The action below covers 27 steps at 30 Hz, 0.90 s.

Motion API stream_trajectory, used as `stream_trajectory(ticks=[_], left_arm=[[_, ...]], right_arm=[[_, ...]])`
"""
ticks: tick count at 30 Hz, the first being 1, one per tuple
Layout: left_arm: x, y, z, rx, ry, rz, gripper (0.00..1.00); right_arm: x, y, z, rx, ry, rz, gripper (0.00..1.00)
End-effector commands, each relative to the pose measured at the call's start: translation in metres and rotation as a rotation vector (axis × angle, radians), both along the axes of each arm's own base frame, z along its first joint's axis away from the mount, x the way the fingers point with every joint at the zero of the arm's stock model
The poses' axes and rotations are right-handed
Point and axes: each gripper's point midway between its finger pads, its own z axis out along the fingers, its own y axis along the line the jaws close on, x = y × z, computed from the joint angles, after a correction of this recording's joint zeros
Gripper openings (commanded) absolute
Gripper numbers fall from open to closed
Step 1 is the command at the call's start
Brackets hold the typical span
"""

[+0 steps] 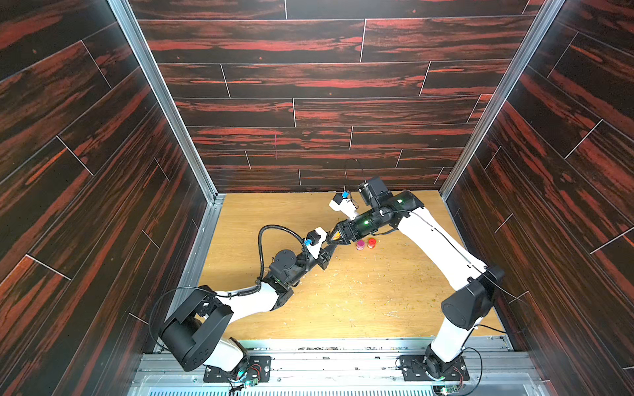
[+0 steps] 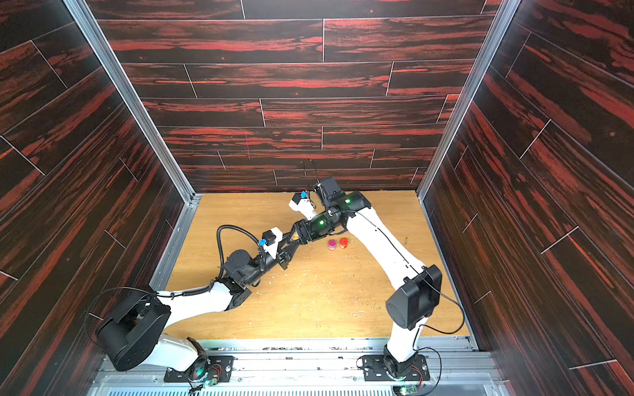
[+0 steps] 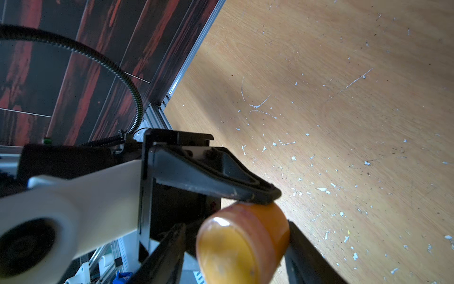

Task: Close the paint jar lid
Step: Screw the lid onto the paint jar.

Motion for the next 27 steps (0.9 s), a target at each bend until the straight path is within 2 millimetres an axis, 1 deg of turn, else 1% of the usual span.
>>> stream_trajectory(ticks=[1, 3, 4, 10, 17, 21, 24, 27], left_arm=[[0.009, -0.003, -0.016, 0.019, 0.072, 0.001, 0.27], [0.010, -0.004, -0.018, 0.020, 0.077, 0.000, 0.26], [0.011, -0.004, -0.019, 0.020, 0.080, 0.000, 0.26], [0.013, -0.006, -0.023, 0.027, 0.092, -0.002, 0.25], [0.016, -0.005, -0.023, 0.001, 0.118, 0.009, 0.25], [0.013, -0.007, -0.018, -0.017, 0.117, -0.013, 0.25], [0.009, -0.010, -0.010, -0.038, 0.121, -0.064, 0.25], [0.005, -0.015, -0.002, -0.069, 0.135, -0.134, 0.25]], right_arm=[[-0.021, 0.000, 0.024, 0.084, -0.034, 0.083, 0.67], [-0.018, -0.002, 0.027, 0.092, -0.039, 0.075, 0.73], [-0.017, -0.003, 0.028, 0.097, -0.039, 0.072, 0.74], [-0.011, -0.012, 0.035, 0.123, -0.044, 0.055, 0.75], [0.002, -0.036, 0.043, 0.118, -0.095, -0.005, 0.76], [0.006, -0.046, 0.041, 0.097, -0.192, -0.011, 0.76], [0.012, -0.053, 0.036, 0.087, -0.293, -0.025, 0.76], [0.021, -0.058, 0.038, 0.098, -0.397, -0.045, 0.76]])
